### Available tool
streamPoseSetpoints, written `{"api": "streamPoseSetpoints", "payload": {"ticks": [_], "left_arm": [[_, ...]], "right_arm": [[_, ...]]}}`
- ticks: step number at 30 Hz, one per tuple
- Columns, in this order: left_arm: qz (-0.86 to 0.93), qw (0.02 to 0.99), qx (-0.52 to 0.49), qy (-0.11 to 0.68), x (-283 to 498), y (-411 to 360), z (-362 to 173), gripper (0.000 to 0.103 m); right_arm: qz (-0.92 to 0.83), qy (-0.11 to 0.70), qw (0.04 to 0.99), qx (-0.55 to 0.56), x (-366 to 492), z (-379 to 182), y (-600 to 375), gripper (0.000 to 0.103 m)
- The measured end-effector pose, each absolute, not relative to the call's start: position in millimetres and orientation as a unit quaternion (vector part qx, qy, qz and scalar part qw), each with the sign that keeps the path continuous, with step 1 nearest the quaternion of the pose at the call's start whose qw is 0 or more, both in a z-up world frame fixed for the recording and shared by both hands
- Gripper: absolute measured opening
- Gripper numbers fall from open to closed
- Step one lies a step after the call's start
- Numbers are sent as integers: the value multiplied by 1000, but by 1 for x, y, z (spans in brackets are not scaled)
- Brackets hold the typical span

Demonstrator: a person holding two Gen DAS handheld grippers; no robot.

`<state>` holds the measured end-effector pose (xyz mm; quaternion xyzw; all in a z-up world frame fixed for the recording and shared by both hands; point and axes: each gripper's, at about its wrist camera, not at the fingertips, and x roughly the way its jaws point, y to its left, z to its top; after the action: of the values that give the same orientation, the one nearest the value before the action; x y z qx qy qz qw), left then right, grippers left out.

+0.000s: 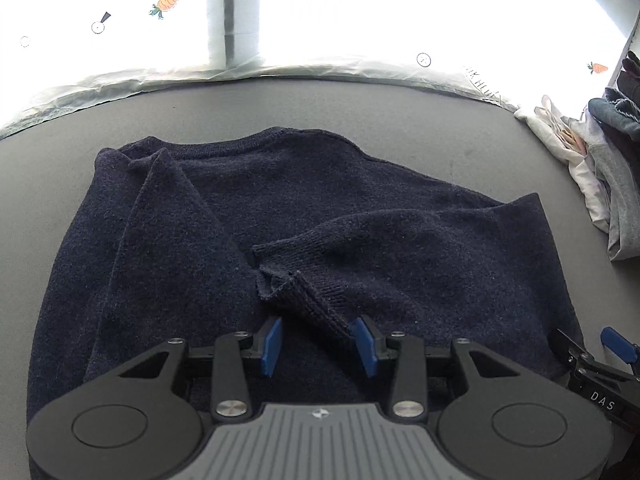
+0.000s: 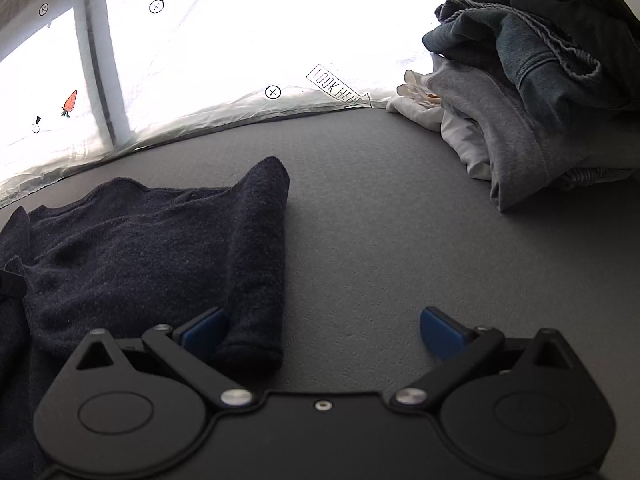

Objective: Fold clothes

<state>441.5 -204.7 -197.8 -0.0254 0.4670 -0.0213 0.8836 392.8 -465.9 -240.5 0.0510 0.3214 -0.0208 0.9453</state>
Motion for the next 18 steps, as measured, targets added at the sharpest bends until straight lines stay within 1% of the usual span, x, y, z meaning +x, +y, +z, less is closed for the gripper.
{"api": "streamPoseSetpoints", "payload": {"ticks": [2, 3, 4, 6, 7, 8, 9, 10, 13, 18], "left_arm": [[-20, 881, -25, 471, 449, -207, -203, 52], [-23, 882, -28, 471, 451, -207, -204, 59], [-24, 882, -31, 470, 454, -207, -205, 62], [-25, 883, -33, 467, 457, -207, -206, 61], [-25, 884, -34, 465, 459, -207, -207, 57], [-25, 886, -36, 462, 459, -206, -207, 49], [-25, 888, -39, 458, 458, -205, -205, 29], [-24, 890, -42, 454, 457, -203, -204, 14], [-31, 899, -52, 433, 453, -197, -194, 10], [-55, 921, -63, 382, 443, -190, -164, 9]], "right_arm": [[-21, 321, 945, 51, 392, -241, -465, 103], [-21, 321, 945, 51, 392, -241, -465, 103], [-21, 321, 945, 50, 392, -241, -465, 103], [-21, 321, 945, 49, 392, -241, -464, 103], [-22, 321, 945, 48, 392, -241, -464, 103], [-22, 322, 945, 48, 391, -241, -464, 103], [-22, 322, 945, 49, 391, -241, -464, 103], [-22, 322, 945, 49, 391, -241, -464, 103], [-20, 324, 944, 52, 391, -239, -465, 103], [1, 351, 934, 66, 393, -225, -466, 103]]}}
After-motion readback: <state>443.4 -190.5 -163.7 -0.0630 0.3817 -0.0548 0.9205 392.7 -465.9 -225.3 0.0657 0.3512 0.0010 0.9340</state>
